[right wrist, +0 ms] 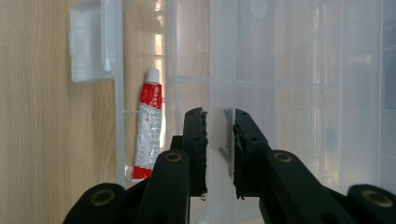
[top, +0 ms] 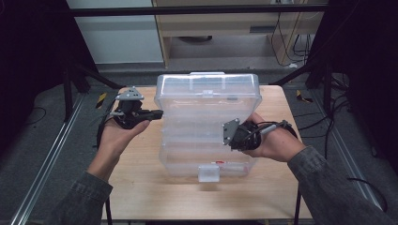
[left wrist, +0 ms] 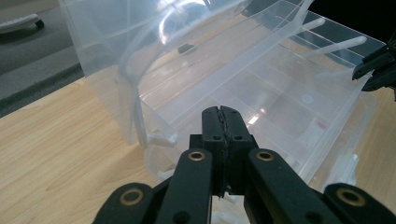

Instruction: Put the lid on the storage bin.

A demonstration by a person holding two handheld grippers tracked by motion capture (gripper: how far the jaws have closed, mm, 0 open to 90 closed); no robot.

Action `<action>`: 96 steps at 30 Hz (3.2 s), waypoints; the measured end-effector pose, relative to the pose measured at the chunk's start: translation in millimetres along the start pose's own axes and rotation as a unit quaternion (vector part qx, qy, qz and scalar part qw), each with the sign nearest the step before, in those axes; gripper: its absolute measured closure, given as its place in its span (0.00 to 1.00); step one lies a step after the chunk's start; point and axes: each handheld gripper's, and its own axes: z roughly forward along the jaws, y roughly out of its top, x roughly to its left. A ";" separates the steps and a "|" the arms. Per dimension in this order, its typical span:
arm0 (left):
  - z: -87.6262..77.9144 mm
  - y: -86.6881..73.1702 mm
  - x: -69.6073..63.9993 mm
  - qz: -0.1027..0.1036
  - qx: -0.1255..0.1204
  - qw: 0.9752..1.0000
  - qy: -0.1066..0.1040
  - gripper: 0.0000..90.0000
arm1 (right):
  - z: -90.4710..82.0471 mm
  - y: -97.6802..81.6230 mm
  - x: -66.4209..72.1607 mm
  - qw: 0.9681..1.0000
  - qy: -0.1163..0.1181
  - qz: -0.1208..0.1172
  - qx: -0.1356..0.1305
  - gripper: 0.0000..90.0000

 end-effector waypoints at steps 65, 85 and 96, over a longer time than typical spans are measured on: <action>1.5 -61.1 -21.1 -0.020 0.015 0.999 -0.039 0.99 | -27.3 -64.4 69.7 0.987 -0.069 0.134 -0.048 0.34; 1.1 -82.4 -22.2 -0.025 0.015 0.999 -0.030 0.99 | -29.8 -98.2 78.3 0.981 -0.081 0.174 -0.035 0.34; 3.4 -96.5 -22.8 -0.026 0.024 0.999 -0.032 0.99 | -26.8 -109.7 78.8 0.977 -0.082 0.193 -0.030 0.32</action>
